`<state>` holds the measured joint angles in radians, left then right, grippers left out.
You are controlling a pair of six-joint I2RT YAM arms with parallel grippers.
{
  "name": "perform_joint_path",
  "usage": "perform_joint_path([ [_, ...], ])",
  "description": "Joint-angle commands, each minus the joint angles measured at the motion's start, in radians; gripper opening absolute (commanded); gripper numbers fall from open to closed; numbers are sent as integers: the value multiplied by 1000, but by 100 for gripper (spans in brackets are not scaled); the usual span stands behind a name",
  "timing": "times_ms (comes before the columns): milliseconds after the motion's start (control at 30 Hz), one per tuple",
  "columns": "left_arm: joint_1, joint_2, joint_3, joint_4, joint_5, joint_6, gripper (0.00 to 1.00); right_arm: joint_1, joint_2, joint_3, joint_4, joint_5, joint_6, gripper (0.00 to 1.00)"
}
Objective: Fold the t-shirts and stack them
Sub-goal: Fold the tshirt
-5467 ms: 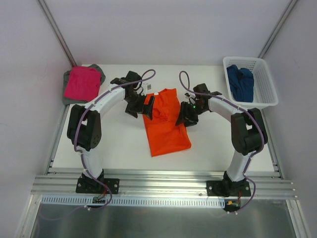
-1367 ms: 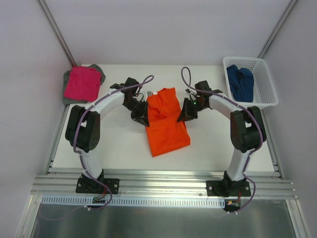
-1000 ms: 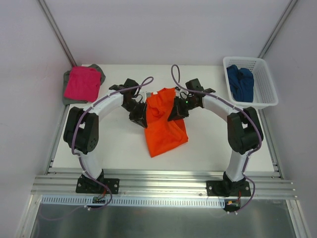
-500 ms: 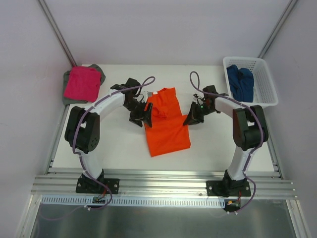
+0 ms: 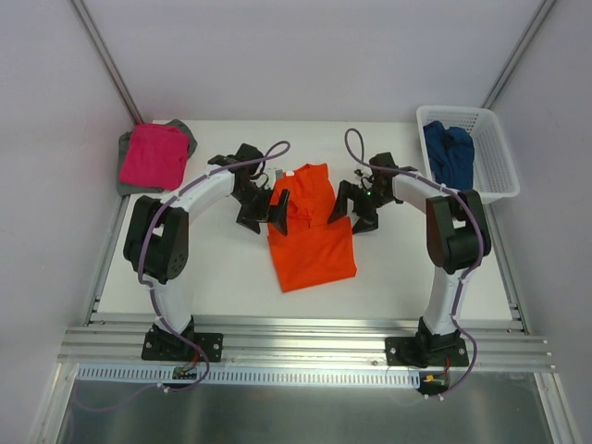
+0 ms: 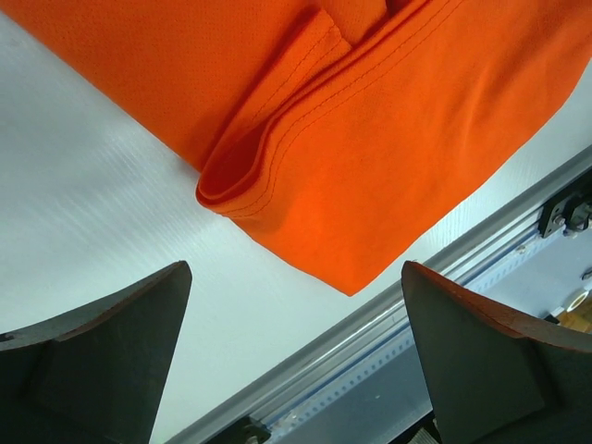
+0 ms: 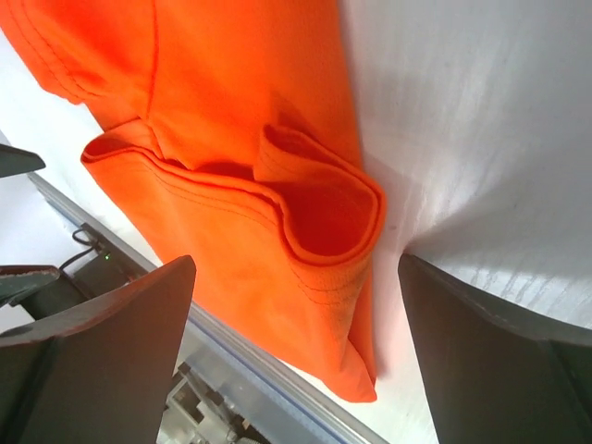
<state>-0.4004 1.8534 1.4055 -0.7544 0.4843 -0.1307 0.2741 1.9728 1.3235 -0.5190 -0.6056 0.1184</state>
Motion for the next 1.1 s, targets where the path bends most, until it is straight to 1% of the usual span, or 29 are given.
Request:
perform_joint_path([
  [0,-9,7,62,-23,-26,-1,99,22,-35,72,-48,42,-23,96],
  [100,-9,-20,92,-43,-26,14,99,28,-97,69,-97,78,-49,96],
  [167,-9,-48,70,-56,-15,5,99,28,-173,36,-128,102,-54,96],
  [233,-9,-62,11,-71,37,5,99,25,-248,-41,-162,122,-60,96],
  [300,-14,-88,-55,-69,49,-6,99,22,-294,-98,-182,126,-56,96],
  [333,-18,-95,-74,-69,54,-7,99,19,-330,-162,-185,121,-46,96],
  [467,-52,-143,-187,-66,88,-21,99,22,-416,-308,-197,132,-39,96],
  [567,-69,-157,-235,-46,108,-43,99,22,-428,-352,-191,115,-43,96],
  [667,-94,-157,-267,-25,122,-56,99,31,-405,-365,-167,92,-14,99],
  [733,-104,-157,-286,-13,134,-75,99,43,-381,-360,-139,84,-3,99],
  [767,-115,-154,-295,1,140,-78,99,45,-370,-350,-128,72,-3,93],
  [867,-127,-143,-313,20,168,-109,97,57,-338,-333,-102,55,12,83],
  [933,-130,-129,-318,41,198,-121,91,65,-315,-323,-93,47,20,79],
  [967,-133,-114,-316,47,210,-130,90,69,-307,-322,-89,44,24,73],
  [1000,-135,-105,-315,59,220,-136,87,73,-296,-320,-84,44,30,71],
  [1067,-137,-80,-307,64,240,-148,85,89,-270,-319,-79,40,32,70],
])
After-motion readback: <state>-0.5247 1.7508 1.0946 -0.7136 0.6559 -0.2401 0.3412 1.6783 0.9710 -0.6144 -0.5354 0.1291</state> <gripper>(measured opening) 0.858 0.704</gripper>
